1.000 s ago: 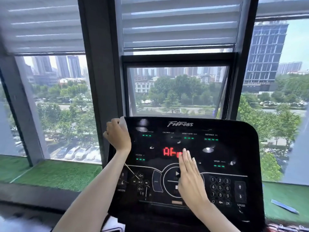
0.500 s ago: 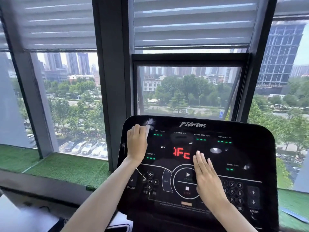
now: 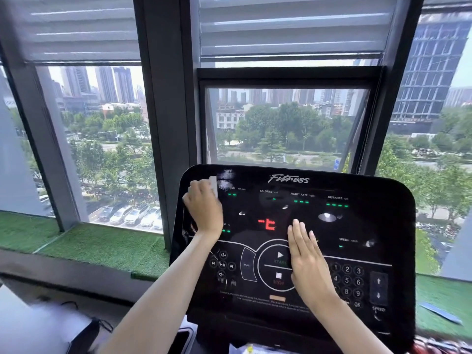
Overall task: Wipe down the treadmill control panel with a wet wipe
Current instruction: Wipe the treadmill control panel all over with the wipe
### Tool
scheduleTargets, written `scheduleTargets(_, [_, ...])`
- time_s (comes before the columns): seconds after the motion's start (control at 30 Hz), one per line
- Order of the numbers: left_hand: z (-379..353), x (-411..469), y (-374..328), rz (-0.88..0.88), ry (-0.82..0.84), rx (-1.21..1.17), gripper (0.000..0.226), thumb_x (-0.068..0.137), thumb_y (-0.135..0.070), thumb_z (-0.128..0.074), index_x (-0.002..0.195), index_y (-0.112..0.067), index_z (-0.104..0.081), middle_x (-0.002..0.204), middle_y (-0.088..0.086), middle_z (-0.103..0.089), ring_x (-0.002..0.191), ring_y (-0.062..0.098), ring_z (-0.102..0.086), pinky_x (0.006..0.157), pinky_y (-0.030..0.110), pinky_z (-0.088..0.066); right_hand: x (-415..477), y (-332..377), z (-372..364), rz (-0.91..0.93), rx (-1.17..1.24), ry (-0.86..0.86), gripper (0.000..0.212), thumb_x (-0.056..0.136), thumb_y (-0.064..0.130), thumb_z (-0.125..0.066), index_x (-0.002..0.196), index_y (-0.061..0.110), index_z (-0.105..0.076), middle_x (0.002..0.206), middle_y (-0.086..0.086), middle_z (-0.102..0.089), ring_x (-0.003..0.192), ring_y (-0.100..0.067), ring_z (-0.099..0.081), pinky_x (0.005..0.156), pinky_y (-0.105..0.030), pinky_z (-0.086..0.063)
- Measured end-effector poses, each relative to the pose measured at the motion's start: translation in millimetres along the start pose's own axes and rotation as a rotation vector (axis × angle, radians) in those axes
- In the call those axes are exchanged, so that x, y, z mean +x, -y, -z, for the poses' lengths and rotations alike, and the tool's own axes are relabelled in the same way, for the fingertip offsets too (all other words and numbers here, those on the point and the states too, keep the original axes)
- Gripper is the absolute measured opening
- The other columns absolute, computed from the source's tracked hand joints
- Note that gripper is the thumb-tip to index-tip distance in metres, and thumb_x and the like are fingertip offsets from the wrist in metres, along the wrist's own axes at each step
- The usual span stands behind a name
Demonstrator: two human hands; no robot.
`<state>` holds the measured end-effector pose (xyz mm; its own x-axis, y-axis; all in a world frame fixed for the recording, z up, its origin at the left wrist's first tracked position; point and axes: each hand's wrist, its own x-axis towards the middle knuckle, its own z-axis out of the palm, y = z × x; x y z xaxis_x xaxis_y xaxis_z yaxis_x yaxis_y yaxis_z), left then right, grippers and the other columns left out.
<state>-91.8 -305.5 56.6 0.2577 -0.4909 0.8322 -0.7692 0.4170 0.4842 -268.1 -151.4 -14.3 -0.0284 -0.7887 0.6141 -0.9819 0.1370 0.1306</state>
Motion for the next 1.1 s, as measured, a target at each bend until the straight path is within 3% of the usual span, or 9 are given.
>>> scheduleTargets(0.13, [-7, -5, -1, -0.546, 0.046, 0.067, 0.035, 0.069, 0.011, -0.067, 0.086, -0.013, -0.048, 0.071, 0.002, -0.048, 0.066, 0.02, -0.046, 0.067, 0.032, -0.038, 0, -1, 1, 0.024, -0.029, 0.006, 0.081, 0.055, -0.007, -0.043, 0.135, -0.013, -0.031, 0.145, -0.029, -0.03, 0.134, -0.038, -0.032, 0.108, -0.046, -0.016])
scheduleTargets(0.3, [-4, 0, -5, 0.19, 0.006, -0.013, 0.015, 0.081, 0.007, -0.058, 0.088, -0.007, -0.056, 0.085, 0.009, -0.055, 0.082, 0.029, -0.053, 0.08, 0.041, -0.038, 1, 1, 5, -0.002, 0.037, 0.043, 0.094, 0.045, -0.012, -0.067, 0.134, -0.012, -0.036, 0.143, -0.028, -0.035, 0.132, -0.038, -0.035, 0.105, -0.05, -0.037])
scheduleTargets(0.47, [-10, -19, -34, -0.473, 0.03, 0.068, 0.046, 0.061, 0.014, -0.069, 0.085, -0.016, -0.044, 0.07, 0.002, -0.047, 0.066, 0.02, -0.045, 0.068, 0.031, -0.031, -1, -1, 5, 0.007, 0.056, 0.01, 0.091, 0.046, -0.015, -0.062, 0.133, -0.012, -0.037, 0.142, -0.027, -0.036, 0.131, -0.037, -0.036, 0.106, -0.049, -0.034])
scheduleTargets(0.6, [-8, -4, -15, 0.111, 0.059, -0.001, 0.016, 0.079, 0.006, -0.059, 0.087, -0.008, -0.055, 0.085, 0.008, -0.055, 0.082, 0.028, -0.053, 0.08, 0.04, -0.034, 0, -1, 7, 0.002, 0.049, 0.025, 0.087, 0.05, -0.013, -0.057, 0.134, -0.01, -0.036, 0.144, -0.025, -0.034, 0.133, -0.035, -0.035, 0.105, -0.048, -0.036])
scheduleTargets(0.67, [-6, -6, -37, 0.186, 0.019, -0.047, 0.019, 0.078, 0.008, -0.059, 0.086, -0.009, -0.055, 0.085, 0.007, -0.055, 0.082, 0.027, -0.054, 0.08, 0.041, -0.036, 0, -1, 7, 0.008, 0.042, 0.049, 0.091, 0.047, -0.012, -0.062, 0.135, -0.011, -0.036, 0.144, -0.026, -0.034, 0.132, -0.036, -0.036, 0.104, -0.048, -0.037])
scheduleTargets(0.8, [-13, -34, -78, -0.513, 0.08, -0.051, 0.044, 0.062, 0.014, -0.069, 0.085, -0.018, -0.049, 0.072, -0.001, -0.049, 0.067, 0.02, -0.048, 0.069, 0.032, -0.032, 0, -4, 12, 0.035, 0.005, 0.085, 0.096, 0.046, -0.006, -0.073, 0.135, -0.011, -0.036, 0.144, -0.027, -0.034, 0.133, -0.036, -0.035, 0.105, -0.049, -0.035])
scheduleTargets(0.87, [-15, -29, -68, -0.613, 0.101, -0.057, 0.043, 0.066, 0.008, -0.07, 0.09, -0.018, -0.047, 0.072, 0.0, -0.051, 0.067, 0.02, -0.048, 0.069, 0.031, -0.03, 0, -4, 13, 0.044, -0.03, 0.099, 0.095, 0.049, -0.003, -0.074, 0.135, -0.01, -0.035, 0.144, -0.026, -0.033, 0.134, -0.035, -0.033, 0.107, -0.047, -0.031])
scheduleTargets(1.03, [-20, -9, -29, 0.135, 0.014, -0.085, 0.013, 0.085, 0.002, -0.055, 0.092, -0.009, -0.057, 0.091, 0.006, -0.057, 0.085, 0.024, -0.053, 0.083, 0.037, -0.031, 0, -4, 10, 0.047, -0.028, 0.081, 0.095, 0.049, -0.002, -0.071, 0.136, -0.01, -0.035, 0.144, -0.025, -0.034, 0.134, -0.035, -0.034, 0.109, -0.046, -0.029])
scheduleTargets(1.1, [-23, -14, -49, 0.173, -0.008, -0.093, 0.014, 0.083, 0.003, -0.057, 0.09, -0.01, -0.056, 0.089, 0.005, -0.057, 0.083, 0.024, -0.053, 0.083, 0.038, -0.033, 0, -6, 10, 0.058, -0.037, 0.053, 0.084, 0.055, -0.005, -0.057, 0.136, -0.01, -0.035, 0.144, -0.026, -0.034, 0.133, -0.035, -0.034, 0.109, -0.046, -0.03])
